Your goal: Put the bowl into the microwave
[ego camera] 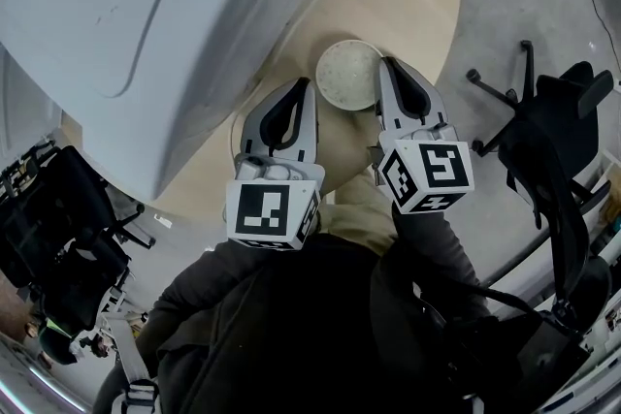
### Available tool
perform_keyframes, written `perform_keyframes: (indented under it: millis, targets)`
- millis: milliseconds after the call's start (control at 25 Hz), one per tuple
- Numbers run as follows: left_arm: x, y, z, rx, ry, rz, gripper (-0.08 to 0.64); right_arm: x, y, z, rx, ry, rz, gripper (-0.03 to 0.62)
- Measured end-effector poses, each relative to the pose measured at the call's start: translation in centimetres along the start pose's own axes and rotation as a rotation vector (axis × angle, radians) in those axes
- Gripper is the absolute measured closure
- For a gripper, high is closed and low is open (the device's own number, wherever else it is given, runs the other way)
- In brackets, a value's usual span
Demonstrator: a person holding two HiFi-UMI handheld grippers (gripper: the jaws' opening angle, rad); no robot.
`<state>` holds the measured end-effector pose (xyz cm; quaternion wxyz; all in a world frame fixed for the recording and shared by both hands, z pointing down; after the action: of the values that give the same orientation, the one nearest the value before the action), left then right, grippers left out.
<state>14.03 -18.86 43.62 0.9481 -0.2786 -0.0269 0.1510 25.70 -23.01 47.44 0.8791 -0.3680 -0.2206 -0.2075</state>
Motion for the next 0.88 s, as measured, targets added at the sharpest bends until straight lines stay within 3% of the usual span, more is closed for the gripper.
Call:
perform_keyframes:
  millis: [880]
  targets:
    - [-0.1,3.4,-0.7,0.046,0.007,-0.065,0.551,-2.3,2.1,-1.0,0.035,0.000,-0.061,0.570]
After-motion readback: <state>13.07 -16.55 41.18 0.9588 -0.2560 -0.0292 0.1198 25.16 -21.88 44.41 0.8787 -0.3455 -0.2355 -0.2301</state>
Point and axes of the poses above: the fingertips, and each gripper's own axes: y backward along the fingers, x to its right, z out of its underside, the point moved 2 cm from there along y, backward along the fingers, and after that the axes turned 14 degrees about -y, right-handed, at the moved point
